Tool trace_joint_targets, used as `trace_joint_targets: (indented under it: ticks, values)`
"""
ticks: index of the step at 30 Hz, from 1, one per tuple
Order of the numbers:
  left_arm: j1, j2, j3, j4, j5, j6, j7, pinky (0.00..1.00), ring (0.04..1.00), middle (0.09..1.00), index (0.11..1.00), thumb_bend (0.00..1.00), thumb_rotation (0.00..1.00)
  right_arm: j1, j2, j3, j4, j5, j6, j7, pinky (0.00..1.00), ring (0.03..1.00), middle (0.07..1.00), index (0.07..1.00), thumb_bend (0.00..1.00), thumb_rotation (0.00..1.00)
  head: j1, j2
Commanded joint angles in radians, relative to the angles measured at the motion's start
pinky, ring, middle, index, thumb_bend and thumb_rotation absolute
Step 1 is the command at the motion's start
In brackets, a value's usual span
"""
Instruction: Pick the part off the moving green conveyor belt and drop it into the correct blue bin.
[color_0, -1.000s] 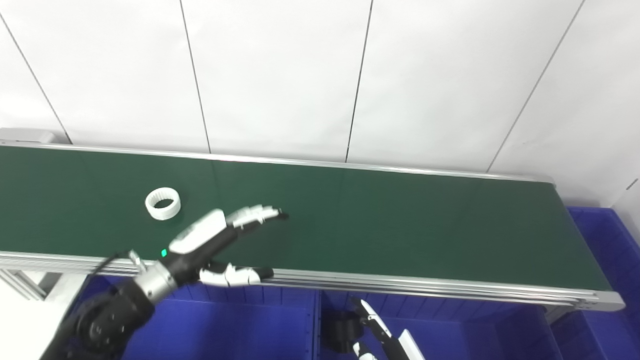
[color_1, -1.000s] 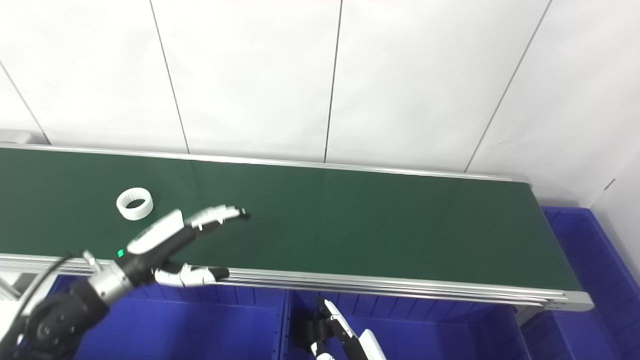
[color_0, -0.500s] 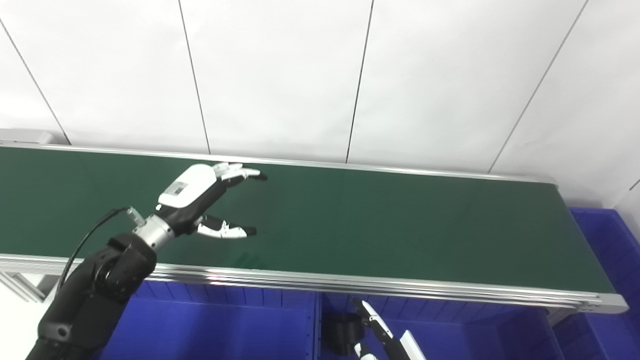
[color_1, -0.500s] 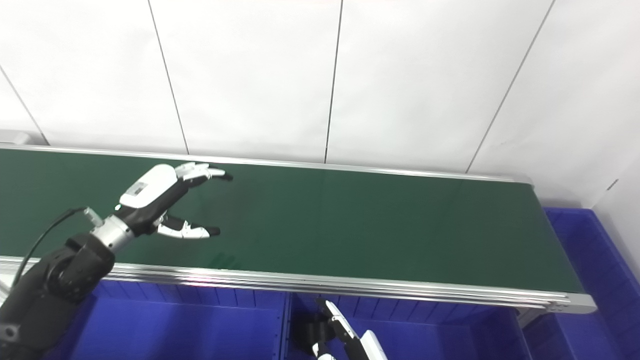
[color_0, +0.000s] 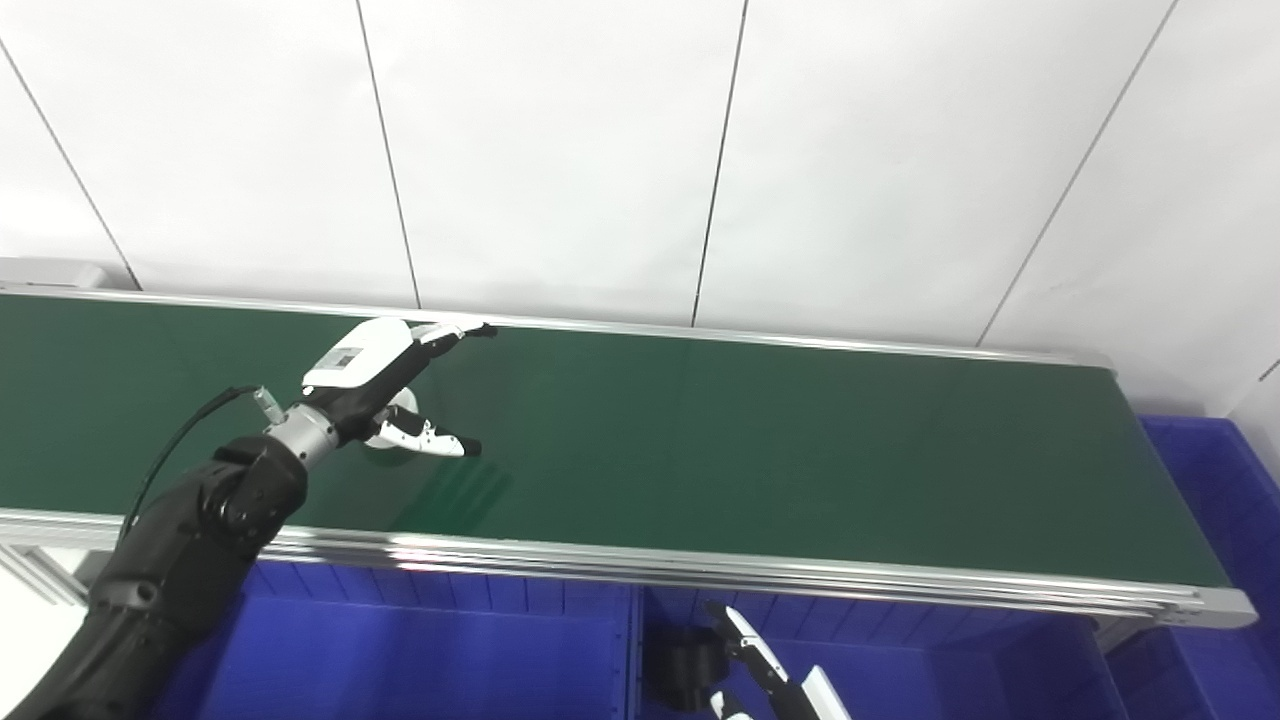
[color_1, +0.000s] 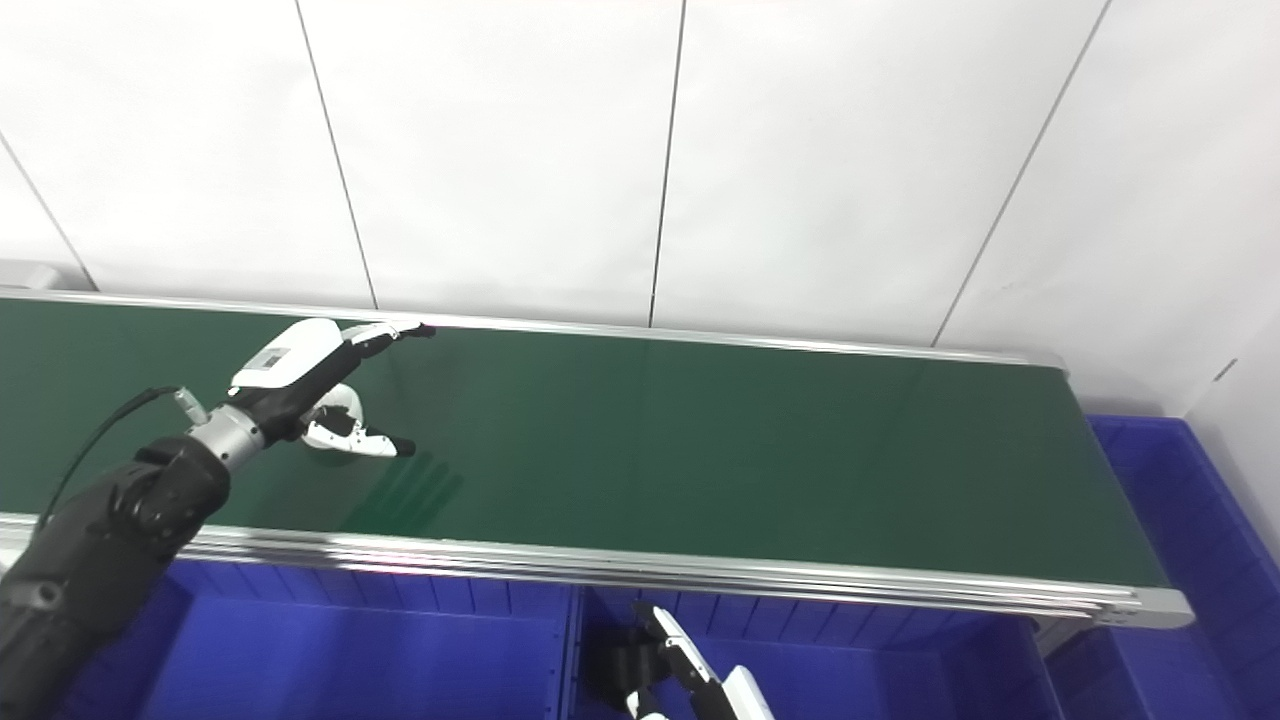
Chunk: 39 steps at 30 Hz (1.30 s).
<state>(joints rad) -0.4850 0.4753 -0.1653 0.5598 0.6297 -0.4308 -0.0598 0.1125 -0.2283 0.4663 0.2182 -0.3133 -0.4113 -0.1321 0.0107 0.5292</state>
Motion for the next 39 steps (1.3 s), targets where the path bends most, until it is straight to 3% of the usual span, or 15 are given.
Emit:
trace_joint_targets:
  ticks: [1,6,10,16,20,26,30,36,39]
  values:
    - [-0.062,0.031,-0.005,0.015,0.003,-0.013,0.038,0.86,0.921,0.929,0.907,0.85,0.28,-0.004,-0.002,-0.010,-0.032,0.002,-0.059,-0.009,0.88,0.933,0.966,0.956,0.43,1.00,0.001,0.001]
    - [-0.117,0.038,-0.042,0.128,-0.005,-0.034,0.041,0.94,0.949,0.954,0.924,0.88,0.30,-0.001,-0.002,-0.016,-0.035,0.002,-0.059,-0.006,0.89,0.938,0.967,0.956,0.43,0.99,-0.005,0.002]
    - [-0.153,0.039,-0.079,0.209,0.000,-0.036,0.043,0.95,0.950,0.962,0.929,0.89,0.33,0.000,-0.001,-0.019,-0.038,0.007,-0.059,-0.004,0.89,0.941,0.968,0.956,0.43,0.99,-0.011,0.004]
    - [-0.185,0.028,-0.118,0.293,-0.004,-0.032,0.049,0.92,0.969,0.985,0.938,0.92,0.23,0.003,-0.003,-0.026,-0.048,0.013,-0.058,0.004,0.89,0.939,0.970,0.955,0.41,0.96,-0.015,0.007]
    - [-0.192,0.020,-0.136,0.322,0.006,-0.035,0.092,0.88,0.961,0.996,0.933,0.94,0.15,0.009,0.000,-0.037,-0.053,0.005,-0.058,0.004,0.89,0.937,0.968,0.955,0.41,0.97,-0.022,0.009]
    - [-0.183,-0.011,-0.184,0.369,0.086,-0.034,0.316,0.74,0.893,0.955,0.902,0.95,0.05,0.017,0.005,-0.046,-0.064,0.004,-0.058,0.008,0.88,0.934,0.965,0.951,0.40,0.95,-0.027,0.014]
    - [-0.186,-0.030,-0.226,0.403,0.125,-0.026,0.392,0.73,0.886,0.958,0.911,0.96,0.03,0.019,0.007,-0.053,-0.075,-0.005,-0.058,0.016,0.88,0.934,0.966,0.952,0.40,0.96,-0.024,0.017]
    - [-0.194,-0.048,-0.279,0.429,0.175,0.005,0.483,0.63,0.830,0.954,0.893,0.94,0.00,0.017,0.016,-0.065,-0.078,-0.008,-0.057,0.033,0.89,0.939,0.968,0.953,0.40,0.97,-0.027,0.019]
    - [-0.196,-0.057,-0.297,0.434,0.198,0.022,0.531,0.54,0.734,0.899,0.837,0.85,0.00,0.015,0.021,-0.069,-0.079,-0.008,-0.058,0.036,0.88,0.936,0.967,0.950,0.39,0.96,-0.028,0.020]
